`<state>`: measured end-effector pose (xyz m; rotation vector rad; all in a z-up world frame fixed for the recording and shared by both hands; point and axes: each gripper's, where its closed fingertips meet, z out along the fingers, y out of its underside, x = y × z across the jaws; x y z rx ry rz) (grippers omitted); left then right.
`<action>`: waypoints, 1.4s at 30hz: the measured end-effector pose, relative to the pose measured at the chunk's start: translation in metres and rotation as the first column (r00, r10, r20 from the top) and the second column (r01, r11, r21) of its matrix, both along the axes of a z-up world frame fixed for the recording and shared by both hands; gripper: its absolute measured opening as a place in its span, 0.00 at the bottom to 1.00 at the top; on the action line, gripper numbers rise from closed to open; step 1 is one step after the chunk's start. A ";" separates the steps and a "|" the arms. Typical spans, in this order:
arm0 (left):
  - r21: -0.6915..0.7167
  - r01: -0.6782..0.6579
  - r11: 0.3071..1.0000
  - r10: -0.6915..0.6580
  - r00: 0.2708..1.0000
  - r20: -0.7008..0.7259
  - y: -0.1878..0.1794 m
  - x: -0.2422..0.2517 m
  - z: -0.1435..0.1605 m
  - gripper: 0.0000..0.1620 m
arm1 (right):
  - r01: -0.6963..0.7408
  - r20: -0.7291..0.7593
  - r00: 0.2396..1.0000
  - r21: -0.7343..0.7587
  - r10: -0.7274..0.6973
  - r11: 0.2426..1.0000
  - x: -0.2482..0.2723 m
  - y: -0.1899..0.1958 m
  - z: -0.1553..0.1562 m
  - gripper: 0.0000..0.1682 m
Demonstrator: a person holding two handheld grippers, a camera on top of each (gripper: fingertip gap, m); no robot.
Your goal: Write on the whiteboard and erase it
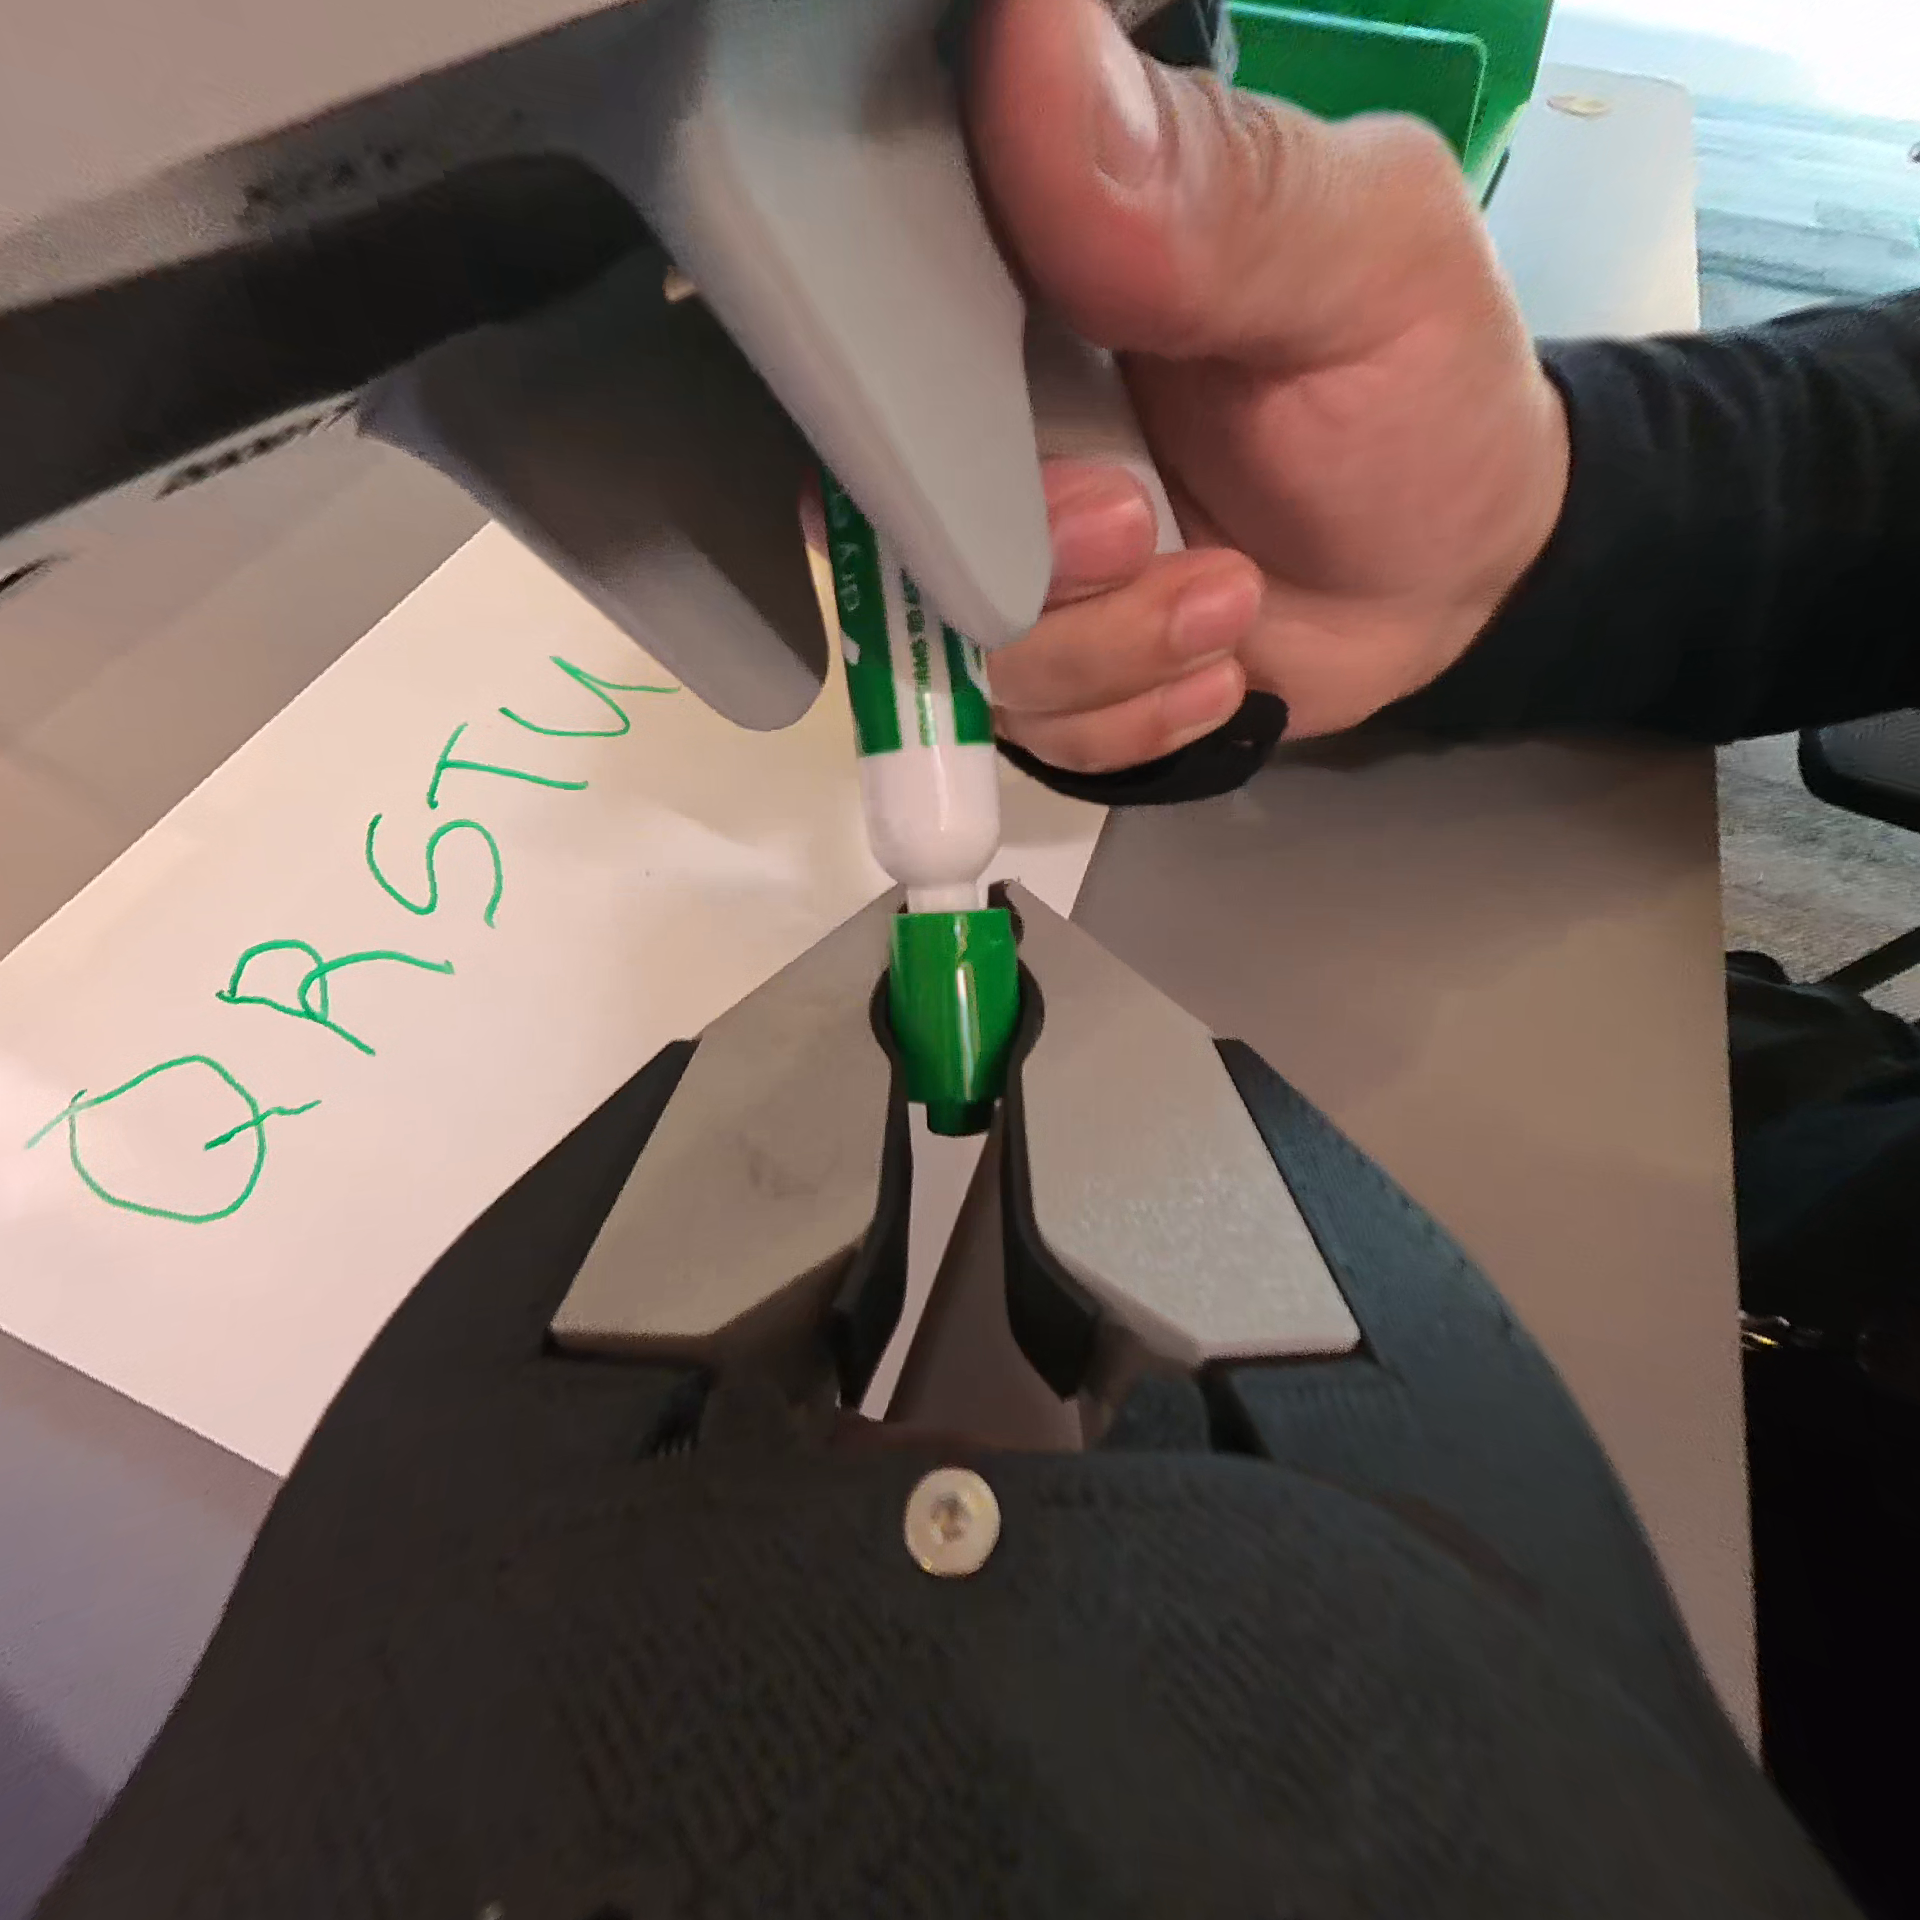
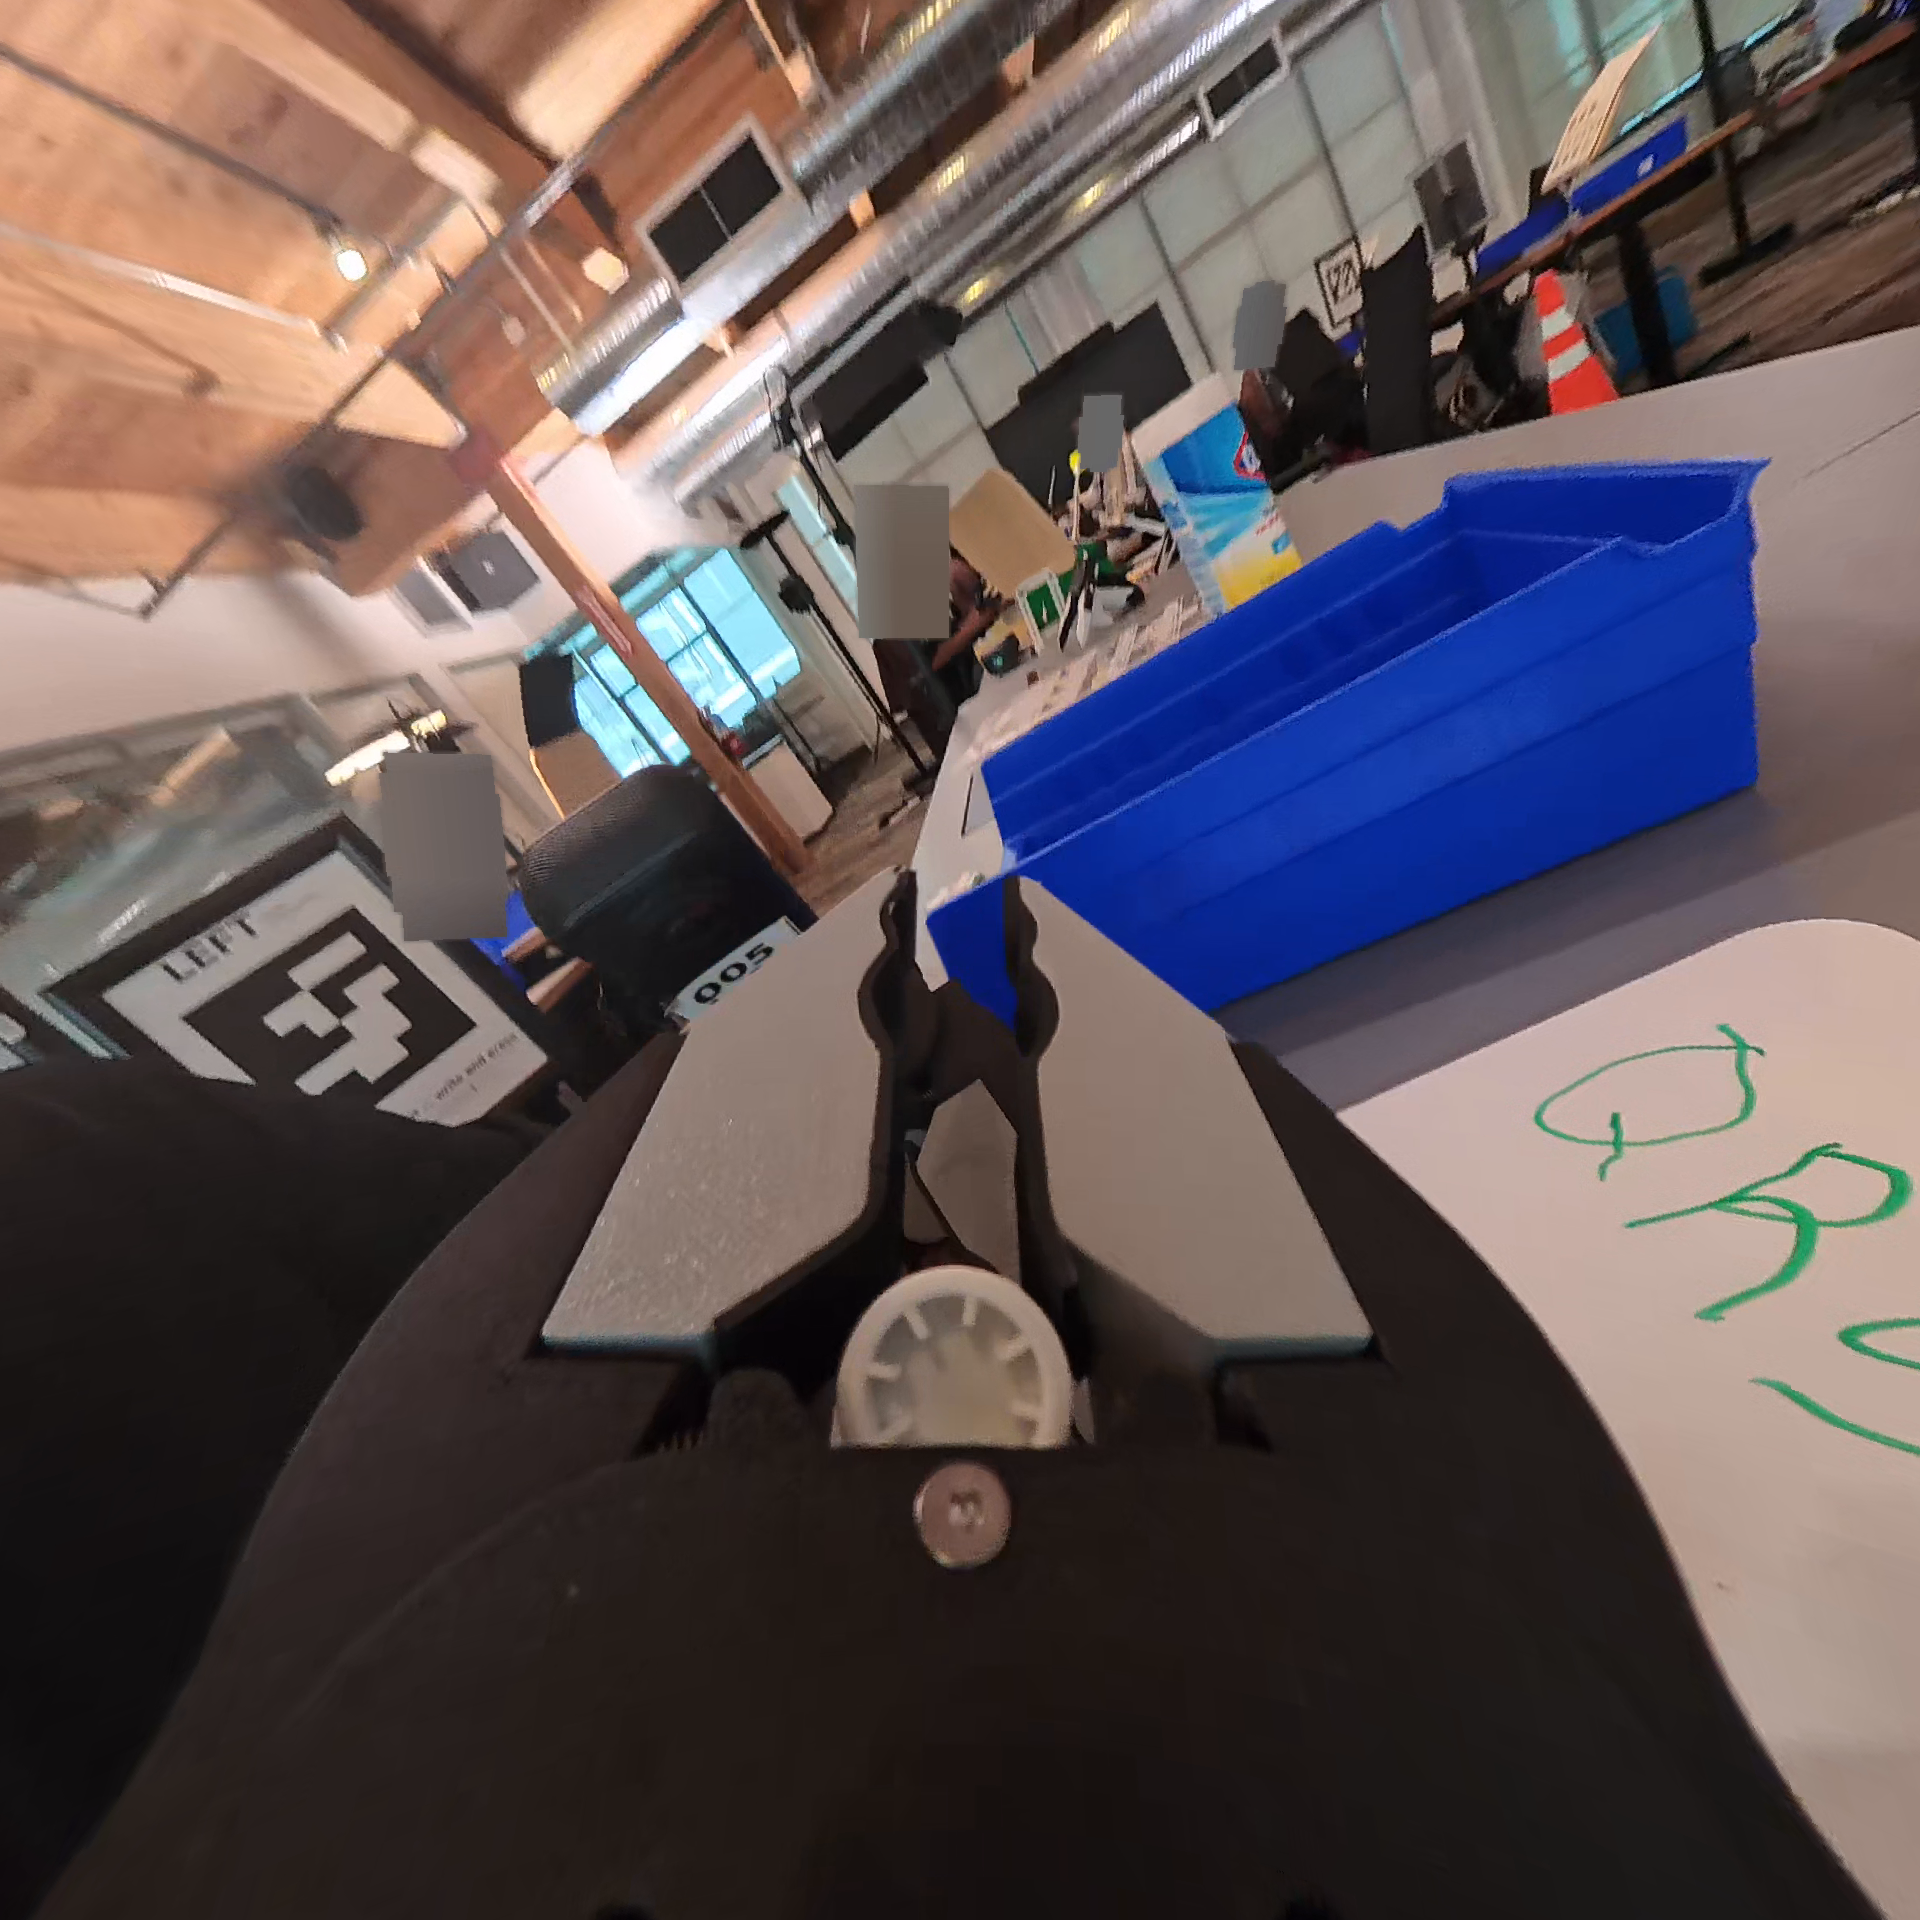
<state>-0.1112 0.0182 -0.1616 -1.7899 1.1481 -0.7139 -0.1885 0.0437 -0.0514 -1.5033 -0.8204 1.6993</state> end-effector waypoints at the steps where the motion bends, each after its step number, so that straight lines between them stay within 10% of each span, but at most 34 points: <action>1: 0.007 -0.002 1.000 0.003 1.000 -0.009 0.000 0.000 -0.001 0.05 | -0.007 0.013 1.000 0.010 0.007 1.000 0.000 -0.002 -0.001 0.08; 20: 0.013 0.005 1.000 -0.006 0.998 0.067 -0.001 0.000 0.010 0.06 | 0.064 -0.069 0.996 0.191 -0.052 0.979 0.012 -0.007 0.015 0.16; 42: -0.008 0.017 1.000 -0.017 0.999 -0.043 -0.004 -0.001 -0.006 0.04 | -0.037 0.096 0.995 0.135 0.024 0.990 0.005 -0.014 -0.011 0.03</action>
